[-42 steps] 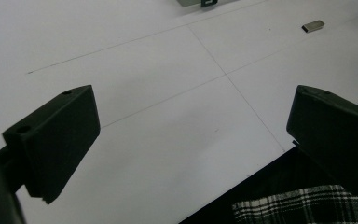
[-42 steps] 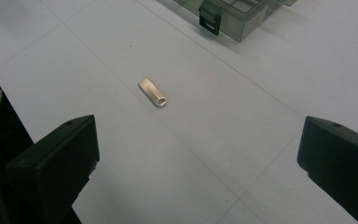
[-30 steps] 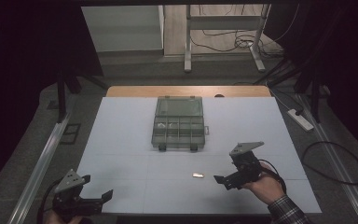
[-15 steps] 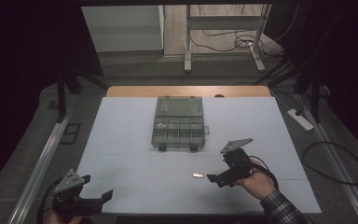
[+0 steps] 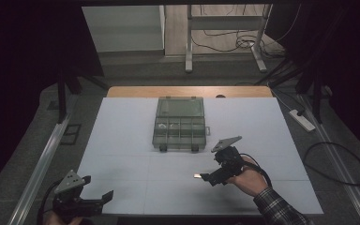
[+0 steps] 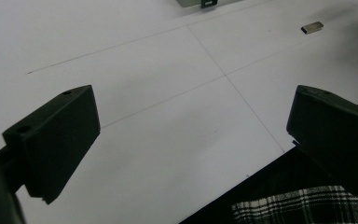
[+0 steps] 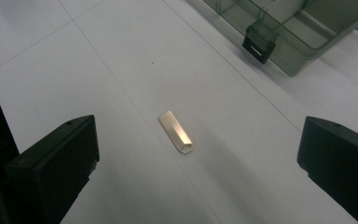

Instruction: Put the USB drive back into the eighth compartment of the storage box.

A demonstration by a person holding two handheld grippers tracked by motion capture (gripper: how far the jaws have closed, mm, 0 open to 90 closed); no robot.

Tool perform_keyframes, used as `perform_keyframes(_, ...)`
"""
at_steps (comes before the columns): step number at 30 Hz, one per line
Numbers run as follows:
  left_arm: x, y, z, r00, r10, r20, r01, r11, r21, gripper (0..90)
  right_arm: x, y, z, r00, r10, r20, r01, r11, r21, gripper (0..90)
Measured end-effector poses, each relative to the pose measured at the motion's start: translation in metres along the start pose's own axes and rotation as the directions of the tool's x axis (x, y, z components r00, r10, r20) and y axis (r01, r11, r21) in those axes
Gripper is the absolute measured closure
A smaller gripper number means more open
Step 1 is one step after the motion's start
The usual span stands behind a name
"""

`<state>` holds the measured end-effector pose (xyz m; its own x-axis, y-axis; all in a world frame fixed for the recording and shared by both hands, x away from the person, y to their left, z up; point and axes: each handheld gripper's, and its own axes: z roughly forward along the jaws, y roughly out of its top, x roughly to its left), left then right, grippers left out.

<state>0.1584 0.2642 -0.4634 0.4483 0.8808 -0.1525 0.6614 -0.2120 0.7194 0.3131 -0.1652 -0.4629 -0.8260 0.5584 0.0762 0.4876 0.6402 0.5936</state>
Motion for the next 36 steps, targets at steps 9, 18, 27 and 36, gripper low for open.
perform_keyframes(9, 0.000, 0.000, 0.000, 1.0000, 0.001, 0.001, -0.001, 1.0000, 0.000, 2.8, 0.003, 0.009, 0.012, 0.9996, -0.026, -0.005, 0.027, 0.999, 0.036, 0.0)
perform_keyframes(18, 0.000, 0.000, 0.000, 1.0000, 0.001, 0.001, -0.001, 1.0000, 0.001, 2.8, 0.008, 0.019, 0.026, 0.9998, -0.018, 0.010, 0.017, 0.996, 0.085, 0.0)
perform_keyframes(27, 0.000, 0.000, 0.000, 1.0000, 0.001, 0.002, -0.001, 1.0000, 0.001, 2.8, 0.009, 0.022, 0.040, 0.9981, -0.059, 0.017, 0.057, 0.989, 0.140, 0.0)
perform_keyframes(36, 0.000, 0.000, 0.000, 1.0000, 0.002, 0.002, -0.002, 1.0000, 0.000, 2.8, 0.008, 0.020, 0.050, 0.9969, -0.076, 0.023, 0.070, 0.980, 0.185, 0.0)
